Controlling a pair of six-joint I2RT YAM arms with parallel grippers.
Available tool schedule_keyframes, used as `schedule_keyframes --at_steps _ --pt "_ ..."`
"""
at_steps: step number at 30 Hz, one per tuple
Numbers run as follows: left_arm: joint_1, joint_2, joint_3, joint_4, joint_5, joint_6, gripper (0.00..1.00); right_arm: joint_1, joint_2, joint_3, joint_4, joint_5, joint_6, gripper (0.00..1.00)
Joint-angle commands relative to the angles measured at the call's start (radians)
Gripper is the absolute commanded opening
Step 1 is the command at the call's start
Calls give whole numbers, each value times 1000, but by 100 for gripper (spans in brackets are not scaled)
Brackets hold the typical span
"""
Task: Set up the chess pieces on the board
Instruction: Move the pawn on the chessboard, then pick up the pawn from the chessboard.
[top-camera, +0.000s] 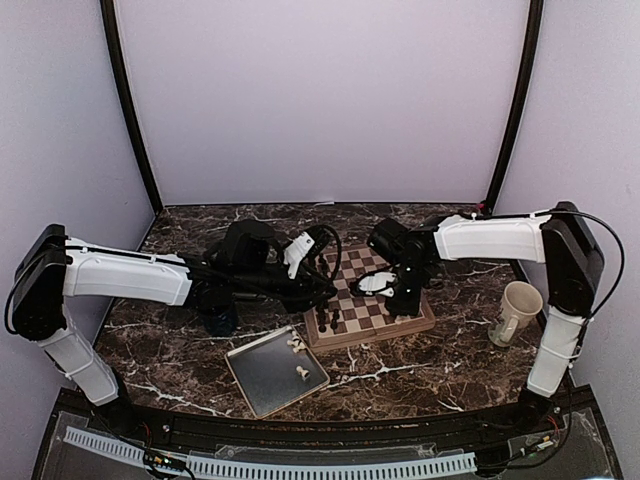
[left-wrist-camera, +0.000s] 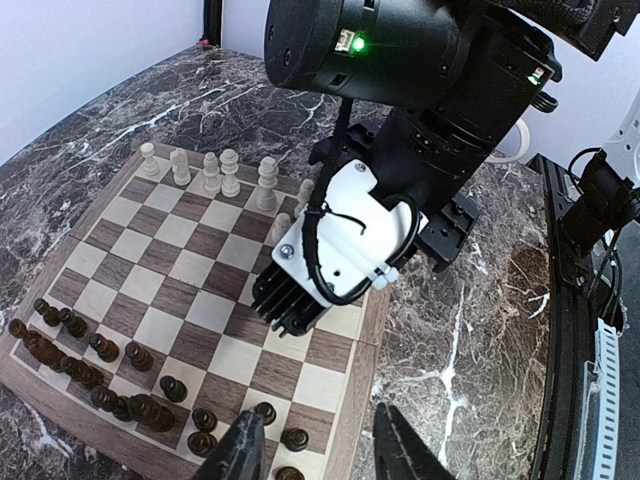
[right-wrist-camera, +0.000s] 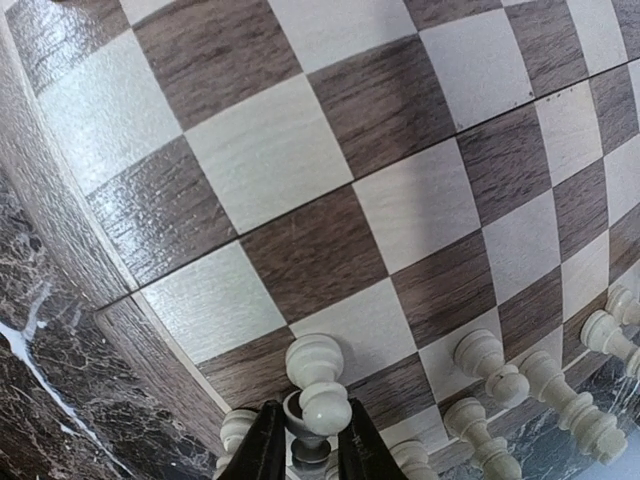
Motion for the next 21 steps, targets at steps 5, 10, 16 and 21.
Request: schedule_keyframes --at_steps 5,10,16,21 --pt "-7 -2 -1 12 15 -6 39 10 -12 36 -7 -10 18 25" --pt "-8 -2 -1 12 18 -6 39 5 -16 28 -10 -14 19 27" --pt "-9 -2 -4 11 19 -5 40 -10 -21 1 5 -18 17 28" --pt "-10 -1 -2 17 25 -5 39 -43 -16 -23 28 -53 1 28"
